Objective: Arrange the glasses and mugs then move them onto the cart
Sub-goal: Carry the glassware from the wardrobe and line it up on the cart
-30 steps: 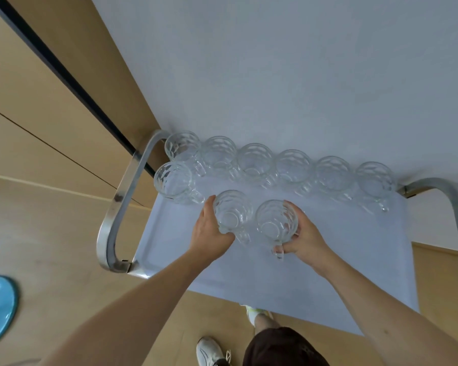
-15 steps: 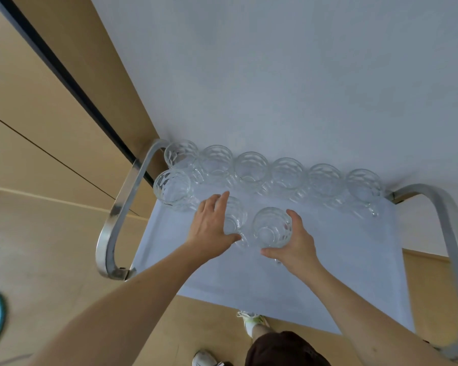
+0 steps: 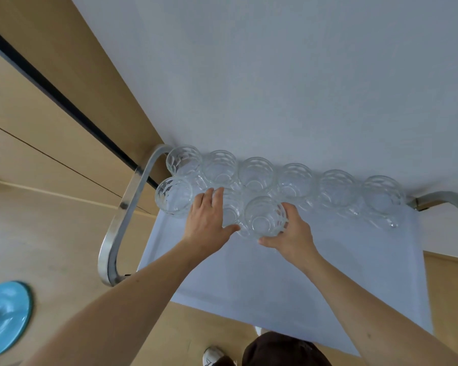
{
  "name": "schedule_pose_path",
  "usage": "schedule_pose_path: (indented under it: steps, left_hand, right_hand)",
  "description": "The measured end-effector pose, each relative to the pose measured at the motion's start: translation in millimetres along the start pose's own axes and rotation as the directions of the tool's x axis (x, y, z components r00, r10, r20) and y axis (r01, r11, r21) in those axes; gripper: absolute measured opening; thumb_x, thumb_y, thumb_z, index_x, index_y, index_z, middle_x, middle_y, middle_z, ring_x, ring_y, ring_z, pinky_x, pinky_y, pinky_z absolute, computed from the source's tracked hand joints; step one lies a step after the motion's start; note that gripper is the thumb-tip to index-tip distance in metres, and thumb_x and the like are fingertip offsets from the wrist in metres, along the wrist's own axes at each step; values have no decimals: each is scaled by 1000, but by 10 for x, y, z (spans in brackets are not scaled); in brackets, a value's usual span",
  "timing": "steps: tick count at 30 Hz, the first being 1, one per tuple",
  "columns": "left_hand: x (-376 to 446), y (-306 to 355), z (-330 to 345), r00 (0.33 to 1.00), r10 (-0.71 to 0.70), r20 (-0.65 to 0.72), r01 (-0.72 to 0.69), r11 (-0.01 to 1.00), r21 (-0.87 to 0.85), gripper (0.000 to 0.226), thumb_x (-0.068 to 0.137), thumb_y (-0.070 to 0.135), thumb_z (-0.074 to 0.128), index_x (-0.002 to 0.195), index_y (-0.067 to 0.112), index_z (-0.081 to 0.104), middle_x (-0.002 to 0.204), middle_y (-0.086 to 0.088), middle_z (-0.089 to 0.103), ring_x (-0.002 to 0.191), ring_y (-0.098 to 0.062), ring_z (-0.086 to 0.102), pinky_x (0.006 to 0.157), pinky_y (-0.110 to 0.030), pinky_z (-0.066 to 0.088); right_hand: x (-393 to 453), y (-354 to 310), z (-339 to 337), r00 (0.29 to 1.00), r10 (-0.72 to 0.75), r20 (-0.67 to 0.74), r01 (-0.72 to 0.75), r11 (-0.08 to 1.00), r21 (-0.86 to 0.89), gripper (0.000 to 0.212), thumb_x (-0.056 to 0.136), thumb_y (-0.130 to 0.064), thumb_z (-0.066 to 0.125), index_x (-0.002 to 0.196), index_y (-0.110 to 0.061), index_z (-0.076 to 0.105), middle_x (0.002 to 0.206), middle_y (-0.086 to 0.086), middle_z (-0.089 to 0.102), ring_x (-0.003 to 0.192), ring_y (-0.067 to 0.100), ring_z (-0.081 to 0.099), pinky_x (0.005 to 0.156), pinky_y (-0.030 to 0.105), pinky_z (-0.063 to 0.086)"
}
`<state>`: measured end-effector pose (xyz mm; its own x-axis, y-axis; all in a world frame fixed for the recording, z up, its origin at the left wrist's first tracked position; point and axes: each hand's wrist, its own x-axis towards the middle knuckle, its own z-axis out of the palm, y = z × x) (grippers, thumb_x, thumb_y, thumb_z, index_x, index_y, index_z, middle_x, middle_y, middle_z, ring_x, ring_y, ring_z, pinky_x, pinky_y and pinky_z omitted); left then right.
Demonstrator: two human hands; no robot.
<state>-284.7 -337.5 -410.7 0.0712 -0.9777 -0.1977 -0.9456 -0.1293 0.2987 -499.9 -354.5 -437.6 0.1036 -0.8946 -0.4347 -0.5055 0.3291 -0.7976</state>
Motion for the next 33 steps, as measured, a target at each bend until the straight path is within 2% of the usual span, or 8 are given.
schedule_pose_path:
  steps: [4, 8, 11, 14, 17, 22, 26, 33]
  left_hand:
    - [37, -4, -8, 999, -43, 5, 43, 999, -4, 102, 85, 57, 72, 158, 14, 16, 165, -13, 21, 146, -31, 19, 121, -41, 24]
    - [63, -29, -26, 997, -65, 28, 64, 997, 41, 102, 87, 61, 66, 159, 15, 10, 168, -11, 12, 151, -30, 13, 122, -42, 21]
    - [64, -25, -24, 997, -62, 36, 60, 997, 52, 101, 88, 63, 64, 159, 16, 10, 169, -11, 9, 153, -30, 9, 123, -42, 18]
    - [49, -20, -31, 996, -70, 47, 68, 997, 36, 102, 88, 62, 66, 160, 16, 9, 169, -10, 7, 155, -29, 4, 124, -42, 15]
    - [6, -47, -89, 997, -55, 48, 54, 998, 14, 103, 87, 57, 70, 160, 17, 9, 169, -10, 8, 156, -29, 3, 126, -42, 14]
    - [-167, -142, -413, 999, 14, -38, -14, 1000, 0, 95, 89, 56, 68, 159, 17, 18, 167, -7, 19, 154, -29, 10, 125, -43, 16]
    - [-342, -197, -762, 988, 76, -132, -77, 997, 1, 83, 95, 61, 55, 157, 16, 25, 164, -6, 27, 152, -28, 18, 123, -43, 20]
    - [-725, -90, -1357, 944, 149, -296, -173, 983, -58, 72, 99, 54, 51, 155, 13, 31, 161, -9, 33, 148, -30, 27, 122, -45, 26]
  right_hand:
    - [80, -65, 8, 1000, -28, -3, 28, 1000, 1, 97, 50, -21, 98, 135, -29, 53, 126, -4, 58, 111, 19, 60, 97, 42, 53]
    - [101, -69, 51, 1000, -2, -21, 2, 1000, 16, 105, 50, -22, 99, 142, -22, 47, 130, -2, 59, 115, 20, 59, 100, 41, 51]
    - [59, -51, 51, 1000, 5, -26, -4, 1000, 22, 100, 56, -18, 98, 142, -21, 47, 124, -4, 61, 114, 20, 60, 100, 39, 51]
    - [19, -81, 32, 1000, -14, -6, 14, 1000, -18, 96, 60, -18, 96, 141, -22, 46, 119, -9, 60, 112, 19, 58, 99, 37, 49]
    - [-53, -157, 5, 999, -25, 20, 26, 996, -82, 100, 62, -21, 95, 146, -19, 41, 129, -1, 60, 119, 24, 56, 101, 40, 47]
    - [-287, -356, -100, 999, -41, -13, 38, 982, -185, 113, 69, -29, 92, 158, -18, 23, 157, 7, 36, 144, 27, 35, 114, 37, 32]
    - [-563, -632, -183, 992, -111, -57, 95, 968, -233, 108, 73, -30, 90, 158, -20, 24, 159, 6, 33, 146, 25, 32, 115, 34, 28]
    - [-1290, -1211, -256, 949, -267, -167, 197, 918, -345, 102, 73, -30, 89, 156, -18, 30, 155, 9, 41, 142, 25, 38, 110, 32, 32]
